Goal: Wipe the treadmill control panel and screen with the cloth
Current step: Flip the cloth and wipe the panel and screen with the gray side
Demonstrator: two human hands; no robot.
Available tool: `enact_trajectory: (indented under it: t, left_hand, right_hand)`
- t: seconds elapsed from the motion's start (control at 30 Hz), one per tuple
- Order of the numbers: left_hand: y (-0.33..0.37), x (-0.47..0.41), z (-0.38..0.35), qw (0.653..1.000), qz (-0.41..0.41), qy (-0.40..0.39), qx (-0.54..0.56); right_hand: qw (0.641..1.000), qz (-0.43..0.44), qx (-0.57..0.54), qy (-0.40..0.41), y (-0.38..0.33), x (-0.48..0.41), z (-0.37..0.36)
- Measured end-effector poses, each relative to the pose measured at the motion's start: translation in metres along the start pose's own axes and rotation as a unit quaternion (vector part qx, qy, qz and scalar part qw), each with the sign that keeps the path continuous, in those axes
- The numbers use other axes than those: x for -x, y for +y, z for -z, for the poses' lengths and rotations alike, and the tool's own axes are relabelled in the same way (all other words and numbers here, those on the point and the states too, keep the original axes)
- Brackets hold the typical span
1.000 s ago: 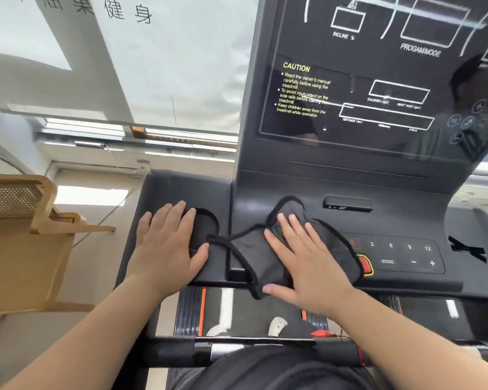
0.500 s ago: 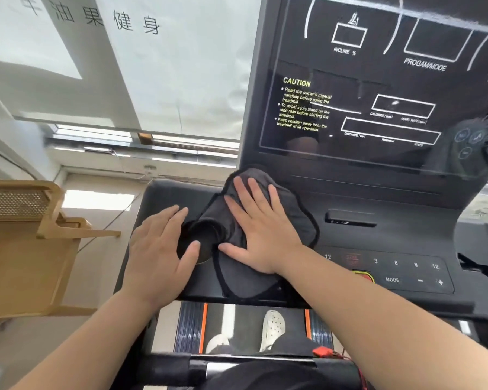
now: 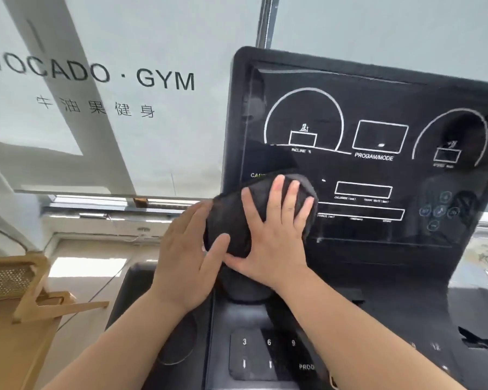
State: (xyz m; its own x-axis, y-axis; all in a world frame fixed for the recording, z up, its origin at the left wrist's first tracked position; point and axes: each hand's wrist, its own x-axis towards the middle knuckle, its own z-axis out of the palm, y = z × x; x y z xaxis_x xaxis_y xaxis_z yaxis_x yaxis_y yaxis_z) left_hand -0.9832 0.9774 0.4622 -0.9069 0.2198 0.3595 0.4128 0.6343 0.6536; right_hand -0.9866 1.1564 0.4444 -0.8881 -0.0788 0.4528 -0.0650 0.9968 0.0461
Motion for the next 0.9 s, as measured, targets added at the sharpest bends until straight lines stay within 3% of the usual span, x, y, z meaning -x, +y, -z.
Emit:
enact_trajectory:
  t: [0.17,0.3,0.43,0.5,0.7,0.83,0.9]
  left_hand:
    - [0.015,-0.017,-0.002,0.997,-0.023,0.018,0.078]
    - [0.017,-0.02,-0.006,0.981,0.023,0.045,0.185]
    - [0.015,-0.016,-0.007,0.948,0.035,0.192,0.25]
    - [0.014,-0.014,-0.006,0.944,0.054,0.218,0.243]
    - [0.011,-0.002,-0.018,0.972,0.076,0.08,0.208]
    - [0.016,0.0,-0.023,0.971,0.065,0.025,0.229]
    - [0.017,-0.003,-0.023,0.964,0.076,0.029,0.254]
  right_hand:
    - [0.997,-0.005,0.037,0.069,0.036,-0.1,0.06]
    - [0.991,0.049,0.094,0.077,0.041,-0.157,0.098]
    - [0.981,0.127,0.128,0.069,0.035,-0.151,0.089]
    - [0.977,0.163,0.129,0.056,0.032,-0.131,0.073]
    - [0.945,0.295,0.139,0.01,0.037,-0.044,0.015]
    - [0.905,0.393,0.165,0.001,0.062,-0.061,0.03]
    - [0.9,0.396,0.183,0.015,0.075,-0.093,0.053]
